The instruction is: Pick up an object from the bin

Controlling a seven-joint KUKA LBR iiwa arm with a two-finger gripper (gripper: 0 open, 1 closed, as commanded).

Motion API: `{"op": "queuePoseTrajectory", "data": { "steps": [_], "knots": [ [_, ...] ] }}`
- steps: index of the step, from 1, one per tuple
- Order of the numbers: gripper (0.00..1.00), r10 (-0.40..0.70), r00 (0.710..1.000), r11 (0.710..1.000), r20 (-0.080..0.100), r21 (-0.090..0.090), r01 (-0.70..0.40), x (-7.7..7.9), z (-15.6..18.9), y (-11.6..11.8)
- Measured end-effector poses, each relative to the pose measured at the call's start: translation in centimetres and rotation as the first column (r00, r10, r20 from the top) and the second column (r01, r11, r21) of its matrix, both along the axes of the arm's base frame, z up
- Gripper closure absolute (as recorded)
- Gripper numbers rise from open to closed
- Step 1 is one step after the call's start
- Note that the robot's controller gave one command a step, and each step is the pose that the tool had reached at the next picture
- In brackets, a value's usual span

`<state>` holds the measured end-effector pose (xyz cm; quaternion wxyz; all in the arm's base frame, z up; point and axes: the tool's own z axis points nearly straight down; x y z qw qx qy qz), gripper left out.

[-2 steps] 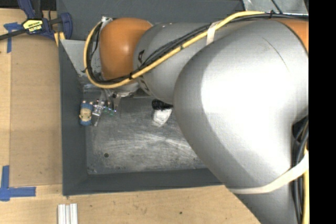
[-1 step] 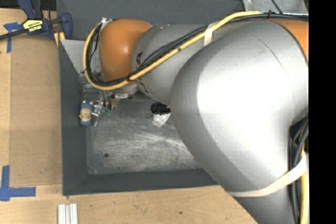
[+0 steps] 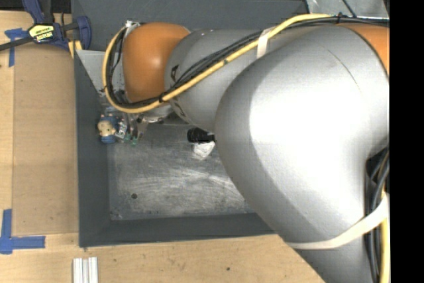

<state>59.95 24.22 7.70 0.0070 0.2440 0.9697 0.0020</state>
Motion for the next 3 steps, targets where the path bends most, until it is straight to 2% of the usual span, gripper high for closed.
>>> {"op": "queuePoseTrajectory", "data": {
  "steps": [1,2,3],
  "knots": [
    [1.00,-0.004,1.000,1.000,-0.006,0.002,0.004,0.6,4.8,-0.4],
    [0.00,-0.003,1.000,1.000,-0.013,-0.001,0.003,0.4,4.4,-0.4],
    [0.00,-0.160,0.987,0.987,-0.016,0.002,0.160,2.3,-0.4,-0.8]
  ]
}}
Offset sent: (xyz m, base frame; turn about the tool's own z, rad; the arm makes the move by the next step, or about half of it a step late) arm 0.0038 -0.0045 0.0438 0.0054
